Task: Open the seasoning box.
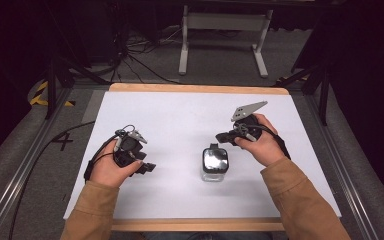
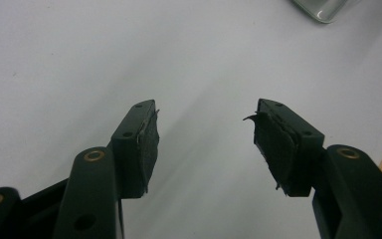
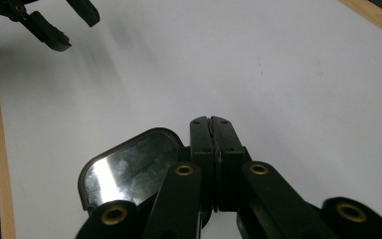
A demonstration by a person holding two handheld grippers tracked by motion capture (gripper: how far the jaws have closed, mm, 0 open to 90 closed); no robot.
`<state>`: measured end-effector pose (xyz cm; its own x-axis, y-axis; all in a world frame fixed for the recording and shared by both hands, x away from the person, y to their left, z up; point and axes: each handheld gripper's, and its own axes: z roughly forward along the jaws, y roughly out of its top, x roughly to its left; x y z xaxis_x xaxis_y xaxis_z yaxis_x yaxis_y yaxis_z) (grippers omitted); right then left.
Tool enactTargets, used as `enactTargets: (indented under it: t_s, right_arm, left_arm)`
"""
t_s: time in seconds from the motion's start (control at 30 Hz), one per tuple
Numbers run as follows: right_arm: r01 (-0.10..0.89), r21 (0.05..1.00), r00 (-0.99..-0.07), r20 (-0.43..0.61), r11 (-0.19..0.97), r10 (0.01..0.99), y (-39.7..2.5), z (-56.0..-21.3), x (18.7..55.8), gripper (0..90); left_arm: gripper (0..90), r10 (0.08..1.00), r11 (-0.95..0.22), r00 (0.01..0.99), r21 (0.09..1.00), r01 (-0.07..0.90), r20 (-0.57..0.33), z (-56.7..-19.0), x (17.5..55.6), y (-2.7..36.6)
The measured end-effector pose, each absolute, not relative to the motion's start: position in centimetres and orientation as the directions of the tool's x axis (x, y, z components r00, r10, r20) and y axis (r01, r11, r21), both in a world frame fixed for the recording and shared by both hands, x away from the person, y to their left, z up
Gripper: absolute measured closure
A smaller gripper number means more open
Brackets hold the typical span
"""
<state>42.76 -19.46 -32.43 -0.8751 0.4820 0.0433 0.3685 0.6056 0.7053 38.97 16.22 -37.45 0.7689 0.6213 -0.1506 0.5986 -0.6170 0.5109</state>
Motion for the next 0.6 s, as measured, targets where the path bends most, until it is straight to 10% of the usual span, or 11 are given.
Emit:
enactTargets:
  t_s: [0.6]
  right_arm:
    - [0.388, 0.637, -0.878, 0.035, 0.666, 0.478, -18.5, -33.3, 44.0, 90.0]
  left_arm:
    - [42.9, 0.616, -0.621, 0.773, 0.508, 0.596, -0.154, -37.7, 39.1, 16.3]
